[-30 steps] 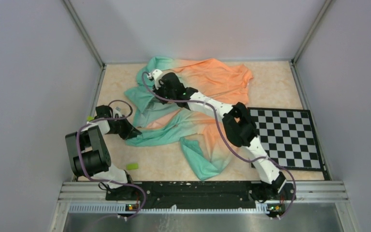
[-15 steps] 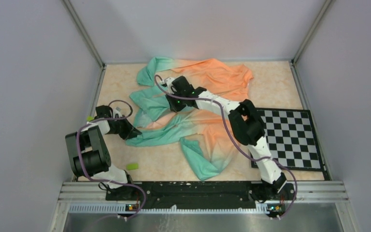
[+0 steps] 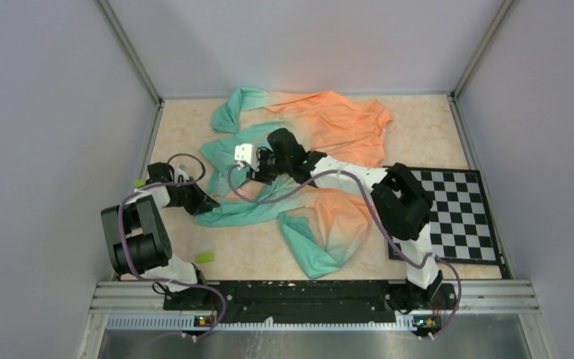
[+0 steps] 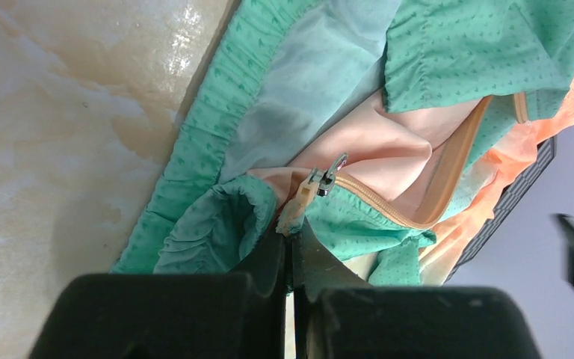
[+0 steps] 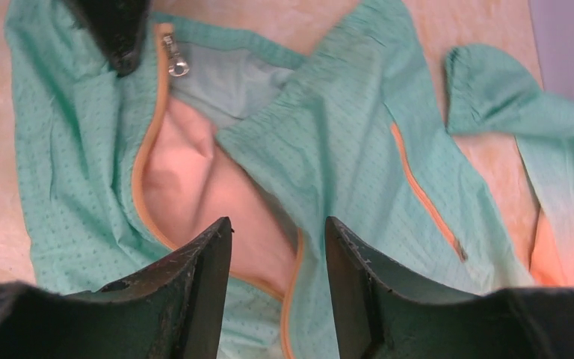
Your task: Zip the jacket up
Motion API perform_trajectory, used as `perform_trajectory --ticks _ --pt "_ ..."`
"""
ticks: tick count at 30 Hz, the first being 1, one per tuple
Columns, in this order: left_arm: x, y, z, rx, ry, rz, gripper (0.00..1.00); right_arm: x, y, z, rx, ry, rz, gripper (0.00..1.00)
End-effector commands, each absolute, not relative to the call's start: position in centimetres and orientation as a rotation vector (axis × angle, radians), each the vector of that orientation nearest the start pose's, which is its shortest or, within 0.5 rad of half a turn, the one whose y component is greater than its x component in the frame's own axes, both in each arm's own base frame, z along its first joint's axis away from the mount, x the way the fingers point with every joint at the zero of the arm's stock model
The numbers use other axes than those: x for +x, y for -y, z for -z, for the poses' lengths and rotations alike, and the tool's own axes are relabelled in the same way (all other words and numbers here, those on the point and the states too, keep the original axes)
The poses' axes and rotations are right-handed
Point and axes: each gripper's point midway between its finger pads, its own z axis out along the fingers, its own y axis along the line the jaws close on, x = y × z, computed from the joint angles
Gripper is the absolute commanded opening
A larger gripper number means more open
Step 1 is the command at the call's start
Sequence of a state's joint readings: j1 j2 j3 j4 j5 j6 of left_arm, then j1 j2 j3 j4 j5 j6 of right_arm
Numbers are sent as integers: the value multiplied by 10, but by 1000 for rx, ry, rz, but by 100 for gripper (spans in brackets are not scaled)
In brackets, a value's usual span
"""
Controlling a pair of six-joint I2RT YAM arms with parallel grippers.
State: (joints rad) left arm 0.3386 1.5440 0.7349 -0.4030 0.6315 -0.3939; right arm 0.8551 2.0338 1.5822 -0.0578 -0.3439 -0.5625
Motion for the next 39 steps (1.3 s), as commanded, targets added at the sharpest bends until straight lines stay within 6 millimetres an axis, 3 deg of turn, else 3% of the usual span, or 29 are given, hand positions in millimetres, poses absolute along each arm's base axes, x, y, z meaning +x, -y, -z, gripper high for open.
perform_trajectory --ticks 1,5,12,26,31,36,39 --pt "296 20 -51 -731 -2486 878 0 342 -501 -152 -1692 -998 -416 46" --pt "295 21 -52 -727 -2484 884 0 351 -512 -142 -1748 -934 -374 40" --pt "297 24 -52 -725 -2479 913 0 353 -515 -97 -1925 -901 -315 34" --pt "297 25 -53 -719 -2473 924 0 338 -540 -72 -1968 -843 -347 41" --pt "296 26 -52 -720 -2472 929 0 341 -547 -72 -1934 -840 -334 41" --pt "296 26 -52 -718 -2472 929 0 346 -556 -69 -1909 -838 -313 38" --pt "296 25 -52 -718 -2474 923 0 349 -560 -78 -1847 -879 -339 33"
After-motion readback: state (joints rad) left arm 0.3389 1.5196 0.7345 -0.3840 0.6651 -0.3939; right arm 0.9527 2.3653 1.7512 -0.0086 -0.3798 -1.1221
